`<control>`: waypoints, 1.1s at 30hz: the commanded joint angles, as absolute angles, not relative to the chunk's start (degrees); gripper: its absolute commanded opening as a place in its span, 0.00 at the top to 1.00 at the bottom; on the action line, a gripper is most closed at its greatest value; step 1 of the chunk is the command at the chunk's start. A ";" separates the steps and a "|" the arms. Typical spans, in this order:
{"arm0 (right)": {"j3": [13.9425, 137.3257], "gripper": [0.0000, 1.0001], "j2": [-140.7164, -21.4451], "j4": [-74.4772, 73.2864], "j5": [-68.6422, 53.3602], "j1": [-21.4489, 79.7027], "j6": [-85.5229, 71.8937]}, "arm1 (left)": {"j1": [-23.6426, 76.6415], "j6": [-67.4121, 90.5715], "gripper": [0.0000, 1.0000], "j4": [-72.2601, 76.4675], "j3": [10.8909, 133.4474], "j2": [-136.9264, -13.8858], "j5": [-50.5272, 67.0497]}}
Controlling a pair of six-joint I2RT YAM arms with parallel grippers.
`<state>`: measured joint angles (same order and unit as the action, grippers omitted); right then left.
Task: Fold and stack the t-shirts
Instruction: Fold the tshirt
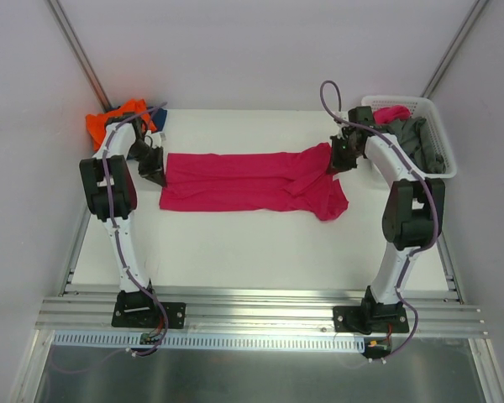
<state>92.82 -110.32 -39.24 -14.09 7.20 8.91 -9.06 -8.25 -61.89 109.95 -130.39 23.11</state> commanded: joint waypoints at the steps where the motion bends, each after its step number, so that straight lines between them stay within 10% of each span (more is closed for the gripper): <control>1: 95.80 1.00 -110.39 -38.85 -13.01 7.29 10.28 | -9.40 -7.56 1.00 -61.53 113.03 -129.99 19.87; 33: 106.70 1.00 -119.36 -38.06 -6.42 6.94 13.10 | -7.03 -7.12 1.00 -57.57 124.27 -135.70 7.47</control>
